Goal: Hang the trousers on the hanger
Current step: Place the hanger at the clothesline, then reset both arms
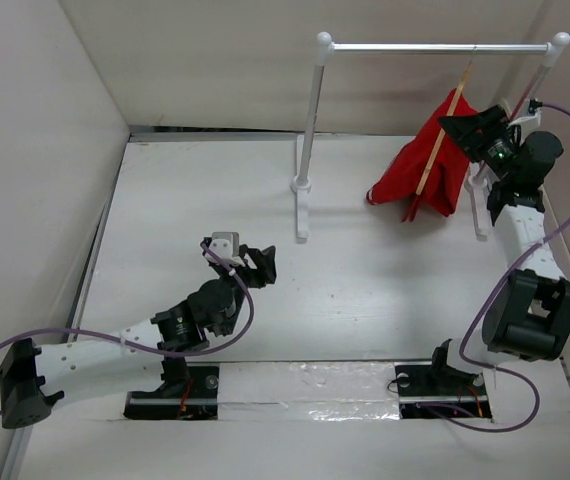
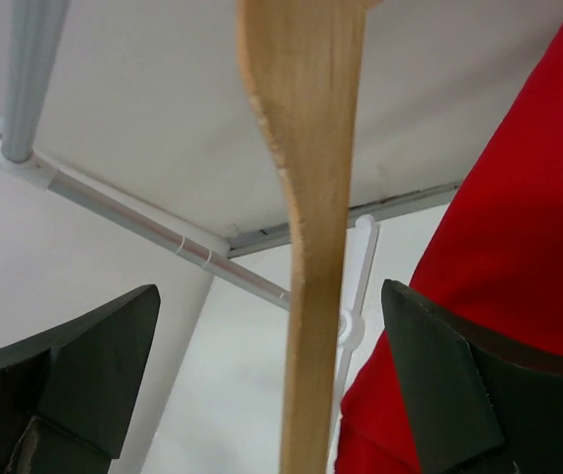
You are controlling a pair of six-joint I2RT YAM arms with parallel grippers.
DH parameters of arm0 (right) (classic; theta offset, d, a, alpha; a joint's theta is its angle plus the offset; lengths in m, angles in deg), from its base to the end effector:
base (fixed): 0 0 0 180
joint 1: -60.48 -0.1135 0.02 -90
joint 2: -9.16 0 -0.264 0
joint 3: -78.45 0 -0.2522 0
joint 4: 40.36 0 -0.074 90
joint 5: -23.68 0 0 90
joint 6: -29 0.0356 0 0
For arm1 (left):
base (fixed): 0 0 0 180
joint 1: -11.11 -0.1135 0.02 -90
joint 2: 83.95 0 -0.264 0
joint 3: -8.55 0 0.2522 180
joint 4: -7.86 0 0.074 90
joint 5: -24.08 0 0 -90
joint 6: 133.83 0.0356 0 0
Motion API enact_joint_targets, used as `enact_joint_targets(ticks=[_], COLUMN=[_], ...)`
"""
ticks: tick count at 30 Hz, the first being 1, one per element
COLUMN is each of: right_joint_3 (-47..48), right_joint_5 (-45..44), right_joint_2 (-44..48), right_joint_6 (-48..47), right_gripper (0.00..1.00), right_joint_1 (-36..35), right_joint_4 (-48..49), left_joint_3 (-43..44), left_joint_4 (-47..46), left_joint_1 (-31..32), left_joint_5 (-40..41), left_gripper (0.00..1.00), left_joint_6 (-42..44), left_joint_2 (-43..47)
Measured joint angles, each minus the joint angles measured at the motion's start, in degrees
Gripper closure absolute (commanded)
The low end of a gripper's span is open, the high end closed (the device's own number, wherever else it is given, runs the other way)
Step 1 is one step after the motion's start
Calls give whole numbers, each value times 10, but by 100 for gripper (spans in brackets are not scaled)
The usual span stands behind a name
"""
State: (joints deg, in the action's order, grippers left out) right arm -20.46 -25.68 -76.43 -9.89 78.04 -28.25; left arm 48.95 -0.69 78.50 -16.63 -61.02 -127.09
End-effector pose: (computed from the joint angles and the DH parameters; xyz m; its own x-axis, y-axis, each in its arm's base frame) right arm 0.3419 -0.0839 0.3703 -0.2216 0.6896 -0.6894 -0.3410 0.6076 0.7173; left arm 0.0926 -0.1521 0.2918 -0.0551 -0.3691 -0.9277 0.3097 0.8770 -0.3673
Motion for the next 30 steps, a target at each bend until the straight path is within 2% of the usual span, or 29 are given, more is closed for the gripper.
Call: enact_joint_targets(ticks=[8, 12, 18, 22, 26, 30], right_joint_3=[-15, -115, -301, -375, -428, -459], right_joint_5=[-59, -88, -78, -77, -76, -80], right_joint_2=[138, 281, 490, 602, 698, 745], right_joint_6=[-94, -131, -171, -213, -246, -269], right_gripper=[0, 0, 0, 0, 0, 0], right_joint_1=[2, -34, -141, -176, -181, -181], right_joint_4=[-92, -82, -70, -141, -227, -298], left_joint_3=[0, 2, 37, 43, 24, -24], left_joint_4=[-14, -5, 25, 54, 77, 92], left_joint_1=[-3, -4, -4, -4, -4, -4], left_joint_5=[3, -18, -72, -88, -88, -88], left_gripper=[36, 36, 36, 36, 37, 36], left_joint_6=[-3, -27, -63, -86, -120, -154], left_joint_2=[-5, -8, -3, 27, 73, 111])
